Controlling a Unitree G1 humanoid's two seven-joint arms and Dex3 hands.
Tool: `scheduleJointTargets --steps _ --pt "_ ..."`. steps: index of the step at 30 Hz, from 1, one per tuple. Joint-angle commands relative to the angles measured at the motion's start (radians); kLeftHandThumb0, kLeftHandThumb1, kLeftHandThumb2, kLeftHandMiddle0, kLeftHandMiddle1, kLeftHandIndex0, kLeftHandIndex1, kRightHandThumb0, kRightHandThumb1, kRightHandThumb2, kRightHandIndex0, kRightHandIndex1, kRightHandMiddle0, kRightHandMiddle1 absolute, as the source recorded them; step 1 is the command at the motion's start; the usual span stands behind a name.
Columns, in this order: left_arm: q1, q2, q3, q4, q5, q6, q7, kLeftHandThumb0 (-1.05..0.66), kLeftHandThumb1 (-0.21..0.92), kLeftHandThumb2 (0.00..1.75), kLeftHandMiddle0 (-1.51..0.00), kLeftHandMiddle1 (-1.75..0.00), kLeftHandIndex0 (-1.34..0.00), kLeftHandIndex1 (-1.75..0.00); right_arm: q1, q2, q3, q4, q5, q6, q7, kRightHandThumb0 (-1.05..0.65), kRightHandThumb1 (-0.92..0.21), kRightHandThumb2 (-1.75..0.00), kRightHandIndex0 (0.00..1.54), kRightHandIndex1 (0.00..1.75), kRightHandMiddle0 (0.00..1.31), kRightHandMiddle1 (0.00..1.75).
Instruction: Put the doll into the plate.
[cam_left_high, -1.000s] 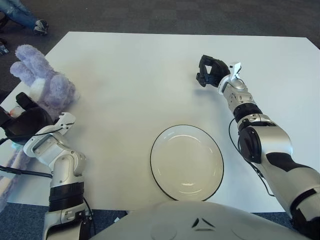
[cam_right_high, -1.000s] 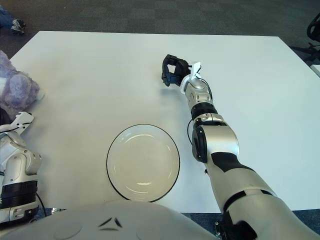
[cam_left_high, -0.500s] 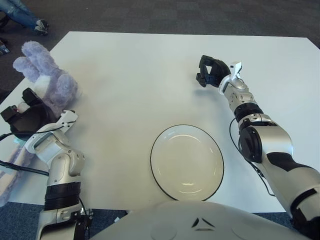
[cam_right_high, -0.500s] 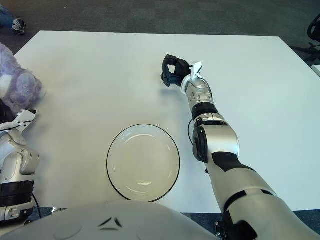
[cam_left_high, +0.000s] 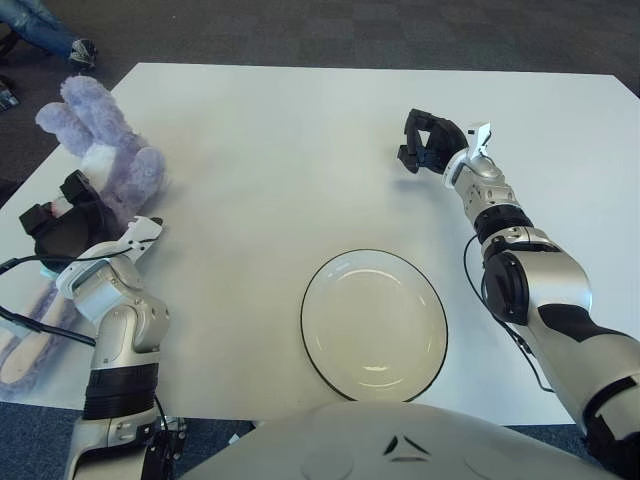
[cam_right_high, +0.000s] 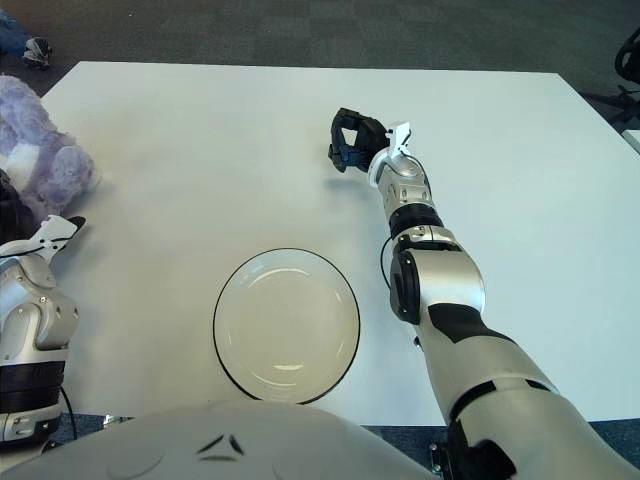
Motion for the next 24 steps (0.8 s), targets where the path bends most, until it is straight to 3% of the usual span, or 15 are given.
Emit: scheduleJointTargets --steps 1,6,9,10,12,17,24 --pt "0.004 0.015 -0.017 -0.001 -0.030 -0.018 0.007 -0.80 0.71 0.48 0.00 -0.79 0.00 -0.60 -0.031 -0.011 -0.003 0.005 0.002 0.008 0.005 -0.49 -0.28 -1.37 1.29 1.75 0.65 1.75" --pt "0.007 0.023 -0.019 -0.005 -0.074 -0.044 0.024 -0.74 0.61 0.61 0.00 -0.85 0.00 -0.65 -0.032 -0.012 -0.001 0.005 -0.001 0.013 -0.001 -0.49 -0.28 -1.36 1.29 1.75 0.64 1.75" --pt "0.005 0.028 -0.013 0.000 -0.125 -0.068 0.018 -0.58 0.42 0.83 0.00 -0.99 0.00 -0.77 -0.033 -0.012 -0.001 0.004 -0.001 0.015 -0.005 -0.49 -0.28 -1.36 1.29 1.75 0.64 1.75" --pt "0.004 0.031 -0.011 0.004 -0.140 -0.074 0.013 -0.44 0.30 0.96 0.00 -1.05 0.00 -0.83 -0.033 -0.011 -0.001 0.004 -0.001 0.016 -0.007 -0.49 -0.29 -1.35 1.29 1.75 0.64 1.75" --pt "0.004 0.040 -0.011 0.007 -0.163 -0.080 0.001 -0.28 0.17 1.10 0.00 -1.12 0.00 -0.90 -0.033 -0.011 -0.001 0.004 -0.002 0.017 -0.009 -0.49 -0.29 -1.34 1.29 1.75 0.63 1.75" --pt "0.005 0.069 -0.018 0.002 -0.201 -0.065 -0.057 -0.11 0.06 1.22 0.00 -1.22 0.00 -1.00 -0.033 -0.013 -0.001 -0.001 0.000 0.019 -0.010 -0.48 -0.30 -1.34 1.28 1.75 0.63 1.75" --pt "-0.006 0.086 -0.032 -0.001 -0.219 -0.003 -0.117 0.05 0.03 1.29 0.00 -1.24 0.00 -1.05 -0.032 -0.013 -0.004 -0.004 0.003 0.016 -0.007 -0.48 -0.31 -1.33 1.28 1.75 0.62 1.75"
